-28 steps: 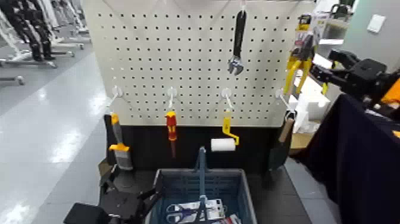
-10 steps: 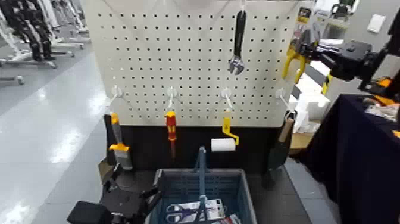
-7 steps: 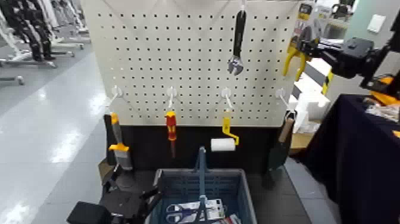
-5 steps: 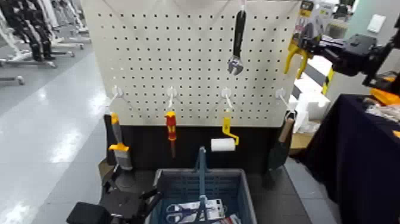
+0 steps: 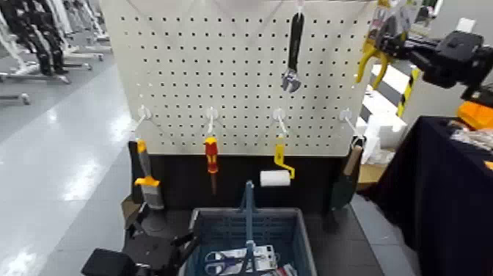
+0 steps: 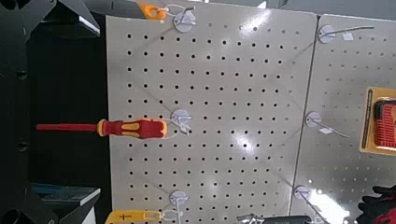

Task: Put the yellow pliers into the crate.

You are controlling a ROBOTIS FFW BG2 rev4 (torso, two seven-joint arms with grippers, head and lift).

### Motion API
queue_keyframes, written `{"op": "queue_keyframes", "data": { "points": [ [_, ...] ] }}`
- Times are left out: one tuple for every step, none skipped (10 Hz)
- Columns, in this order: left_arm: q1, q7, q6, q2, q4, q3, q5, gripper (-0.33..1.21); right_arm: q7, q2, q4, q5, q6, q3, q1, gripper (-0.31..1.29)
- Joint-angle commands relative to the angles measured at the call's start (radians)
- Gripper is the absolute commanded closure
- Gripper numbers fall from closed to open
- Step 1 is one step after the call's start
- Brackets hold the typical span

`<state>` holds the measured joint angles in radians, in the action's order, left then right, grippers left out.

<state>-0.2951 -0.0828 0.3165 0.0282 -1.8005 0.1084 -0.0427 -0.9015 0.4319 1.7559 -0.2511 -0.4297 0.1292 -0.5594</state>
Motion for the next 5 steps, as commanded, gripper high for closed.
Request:
{"op": "queue_keyframes", "data": {
  "points": [
    [0.001, 0.0, -0.007, 0.002, 0.0, 0.004, 0.0, 0.11, 0.003, -0.016, 0.112, -0.007, -0.041, 0.05, 0.075, 1.22],
    [0.001, 0.0, -0.011, 0.004, -0.002, 0.004, 0.0, 0.11, 0.007, -0.03, 0.168, -0.011, -0.064, 0.073, 0.116, 1.22],
    [0.002, 0.0, -0.013, 0.004, -0.002, 0.005, 0.001, 0.11, 0.007, -0.045, 0.217, -0.011, -0.087, 0.092, 0.15, 1.22],
    [0.004, 0.0, -0.02, 0.006, -0.003, 0.01, 0.003, 0.11, 0.009, -0.07, 0.263, -0.013, -0.104, 0.11, 0.2, 1.22],
    [0.005, 0.0, -0.023, 0.009, -0.003, 0.011, 0.003, 0.11, 0.018, -0.11, 0.29, -0.013, -0.107, 0.127, 0.265, 1.22]
  ]
}}
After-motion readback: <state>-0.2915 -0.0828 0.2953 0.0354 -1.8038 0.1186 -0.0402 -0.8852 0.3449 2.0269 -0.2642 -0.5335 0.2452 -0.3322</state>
